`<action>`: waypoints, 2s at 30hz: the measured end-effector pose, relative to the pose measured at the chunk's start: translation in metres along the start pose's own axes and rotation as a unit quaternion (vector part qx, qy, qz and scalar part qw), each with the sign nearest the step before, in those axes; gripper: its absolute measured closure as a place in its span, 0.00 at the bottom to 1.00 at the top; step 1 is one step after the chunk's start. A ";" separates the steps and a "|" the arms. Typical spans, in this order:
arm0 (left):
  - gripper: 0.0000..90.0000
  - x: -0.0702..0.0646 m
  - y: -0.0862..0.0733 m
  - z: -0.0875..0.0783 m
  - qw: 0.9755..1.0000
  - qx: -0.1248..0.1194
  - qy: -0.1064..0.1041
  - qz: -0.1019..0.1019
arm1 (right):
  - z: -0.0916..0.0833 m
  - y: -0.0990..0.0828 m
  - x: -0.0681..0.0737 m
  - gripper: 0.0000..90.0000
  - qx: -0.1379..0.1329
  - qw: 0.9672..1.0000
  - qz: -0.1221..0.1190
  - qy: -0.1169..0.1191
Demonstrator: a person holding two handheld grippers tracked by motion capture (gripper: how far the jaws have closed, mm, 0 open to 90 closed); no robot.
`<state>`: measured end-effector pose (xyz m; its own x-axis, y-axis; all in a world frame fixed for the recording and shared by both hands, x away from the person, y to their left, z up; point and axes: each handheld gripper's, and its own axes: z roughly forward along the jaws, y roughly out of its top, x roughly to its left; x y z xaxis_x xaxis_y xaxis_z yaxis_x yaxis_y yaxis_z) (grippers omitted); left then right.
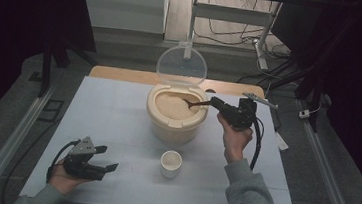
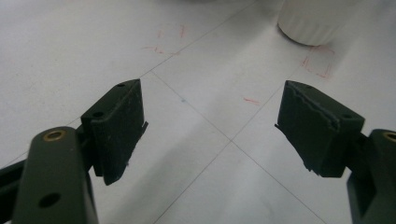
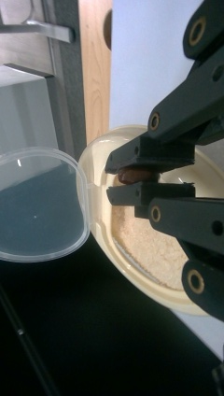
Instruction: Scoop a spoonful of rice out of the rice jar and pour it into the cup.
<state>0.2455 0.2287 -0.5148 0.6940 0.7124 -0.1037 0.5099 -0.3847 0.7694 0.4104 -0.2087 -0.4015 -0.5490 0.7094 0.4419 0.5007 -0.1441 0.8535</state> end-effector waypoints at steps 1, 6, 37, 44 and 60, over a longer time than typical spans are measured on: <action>0.25 0.000 0.000 0.000 1.000 -0.001 0.000 0.000 | 0.000 0.000 0.000 0.92 0.000 1.000 0.003 0.000; 0.25 0.000 0.000 0.000 1.000 0.000 -0.001 0.000 | -0.002 0.001 -0.002 0.92 -0.003 1.000 0.029 0.008; 0.25 -0.001 0.000 0.001 1.000 0.002 0.003 0.005 | -0.013 -0.002 -0.025 0.92 -0.019 0.977 0.207 0.046; 0.25 -0.001 0.001 0.001 1.000 0.003 0.003 0.006 | -0.014 -0.003 -0.032 0.92 -0.015 0.966 0.250 0.058; 0.25 -0.001 0.001 0.002 1.000 0.004 0.004 0.007 | -0.022 -0.003 -0.035 0.92 -0.024 0.963 0.258 0.073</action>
<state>0.2461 0.2267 -0.5153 0.6966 0.7120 -0.0883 0.5048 -0.3989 0.7656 0.4134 -0.2482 -0.4130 -0.3249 0.4302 0.8422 0.7032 -0.4856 0.5193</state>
